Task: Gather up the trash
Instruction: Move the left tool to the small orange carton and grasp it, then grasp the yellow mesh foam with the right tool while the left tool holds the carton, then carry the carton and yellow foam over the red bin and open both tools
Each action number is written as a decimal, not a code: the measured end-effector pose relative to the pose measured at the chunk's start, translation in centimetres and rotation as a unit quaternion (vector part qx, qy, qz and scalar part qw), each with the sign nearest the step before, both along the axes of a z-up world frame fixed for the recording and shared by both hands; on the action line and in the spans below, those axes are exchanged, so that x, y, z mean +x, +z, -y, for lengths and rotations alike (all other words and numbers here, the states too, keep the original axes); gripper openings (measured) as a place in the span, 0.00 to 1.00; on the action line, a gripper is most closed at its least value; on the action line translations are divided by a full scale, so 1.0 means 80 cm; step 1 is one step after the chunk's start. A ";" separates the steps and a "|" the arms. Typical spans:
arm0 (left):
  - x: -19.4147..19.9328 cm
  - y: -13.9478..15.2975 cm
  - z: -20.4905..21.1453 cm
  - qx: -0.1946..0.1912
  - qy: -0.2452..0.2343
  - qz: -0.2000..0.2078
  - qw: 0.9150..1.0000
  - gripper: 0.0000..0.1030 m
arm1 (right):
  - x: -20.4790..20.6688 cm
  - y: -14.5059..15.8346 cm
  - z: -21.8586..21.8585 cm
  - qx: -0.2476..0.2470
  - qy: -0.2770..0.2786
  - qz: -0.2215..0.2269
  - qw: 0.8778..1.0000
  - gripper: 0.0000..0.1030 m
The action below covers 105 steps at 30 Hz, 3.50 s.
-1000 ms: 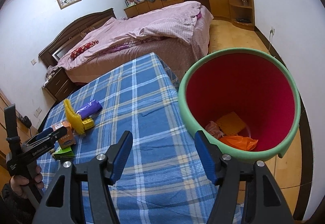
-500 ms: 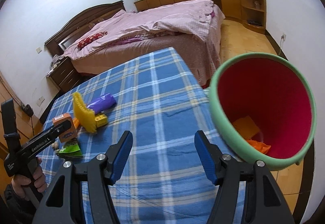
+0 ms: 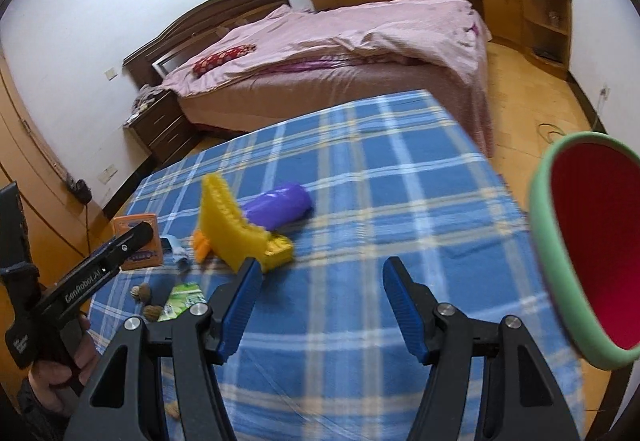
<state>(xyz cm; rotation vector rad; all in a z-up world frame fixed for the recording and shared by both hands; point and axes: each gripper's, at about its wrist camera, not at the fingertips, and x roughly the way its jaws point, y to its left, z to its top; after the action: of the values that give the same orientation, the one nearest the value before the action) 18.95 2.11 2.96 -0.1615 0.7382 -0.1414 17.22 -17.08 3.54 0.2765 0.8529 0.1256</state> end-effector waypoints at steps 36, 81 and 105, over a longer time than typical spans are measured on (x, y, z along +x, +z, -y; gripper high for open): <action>-0.033 0.027 0.029 -0.002 -0.024 0.017 1.000 0.52 | -0.034 0.032 -0.003 0.030 0.034 0.076 0.996 0.12; -0.086 0.056 0.313 0.008 -0.251 0.019 0.968 0.52 | -0.186 0.038 0.267 0.020 -0.219 0.102 0.970 0.12; -0.064 0.013 0.422 0.020 -0.316 -0.012 0.949 0.60 | -0.185 -0.007 0.337 0.053 -0.263 0.069 0.961 0.17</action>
<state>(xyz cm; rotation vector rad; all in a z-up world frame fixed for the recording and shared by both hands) 13.87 -31.67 3.98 0.1200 0.7962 -0.7354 2.39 -44.02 3.00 0.5801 0.6108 -0.3031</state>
